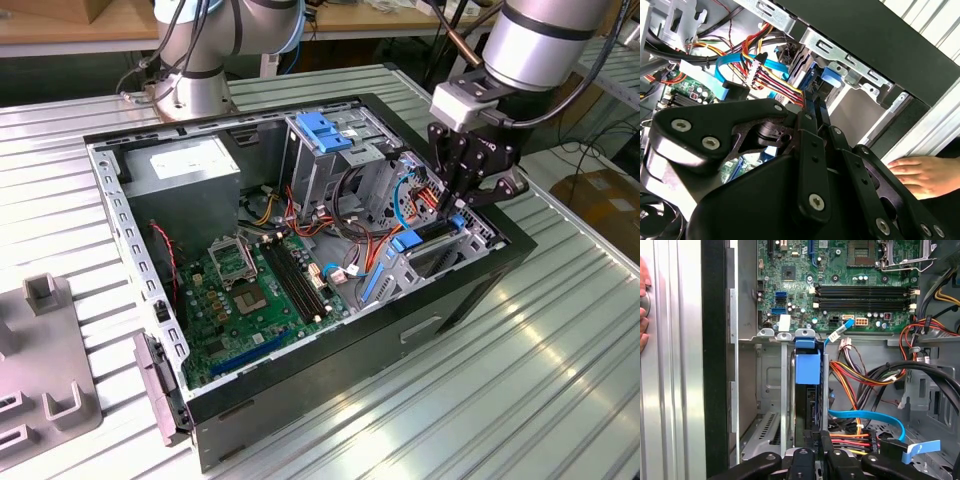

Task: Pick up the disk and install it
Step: 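Insert the first disk wire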

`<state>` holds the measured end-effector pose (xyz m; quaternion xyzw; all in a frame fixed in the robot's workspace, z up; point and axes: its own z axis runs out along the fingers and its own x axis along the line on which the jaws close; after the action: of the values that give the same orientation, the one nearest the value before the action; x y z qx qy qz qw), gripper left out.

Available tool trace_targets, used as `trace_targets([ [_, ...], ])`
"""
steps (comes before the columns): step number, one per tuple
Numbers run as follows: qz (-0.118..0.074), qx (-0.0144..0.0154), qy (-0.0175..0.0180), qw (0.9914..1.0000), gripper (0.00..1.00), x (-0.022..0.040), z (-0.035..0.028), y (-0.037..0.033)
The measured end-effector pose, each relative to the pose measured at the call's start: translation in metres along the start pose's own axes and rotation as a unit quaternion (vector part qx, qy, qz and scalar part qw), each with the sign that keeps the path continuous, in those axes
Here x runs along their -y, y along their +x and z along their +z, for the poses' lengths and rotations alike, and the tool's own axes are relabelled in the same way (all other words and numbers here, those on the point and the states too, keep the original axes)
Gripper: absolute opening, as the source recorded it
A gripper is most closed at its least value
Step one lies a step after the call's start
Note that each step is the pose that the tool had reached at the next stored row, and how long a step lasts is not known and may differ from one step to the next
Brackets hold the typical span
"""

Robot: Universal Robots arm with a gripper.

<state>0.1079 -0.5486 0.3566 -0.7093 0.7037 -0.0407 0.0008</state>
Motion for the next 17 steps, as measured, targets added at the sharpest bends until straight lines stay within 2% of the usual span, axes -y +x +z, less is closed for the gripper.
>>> trace_targets([
  [9,0.002,0.0048,0.0,0.99999,0.16,-0.0002,0.0039,0.0006],
  [17,0.006,0.0051,-0.0003,0.99997,0.16,-0.0004,0.0066,0.0019],
])
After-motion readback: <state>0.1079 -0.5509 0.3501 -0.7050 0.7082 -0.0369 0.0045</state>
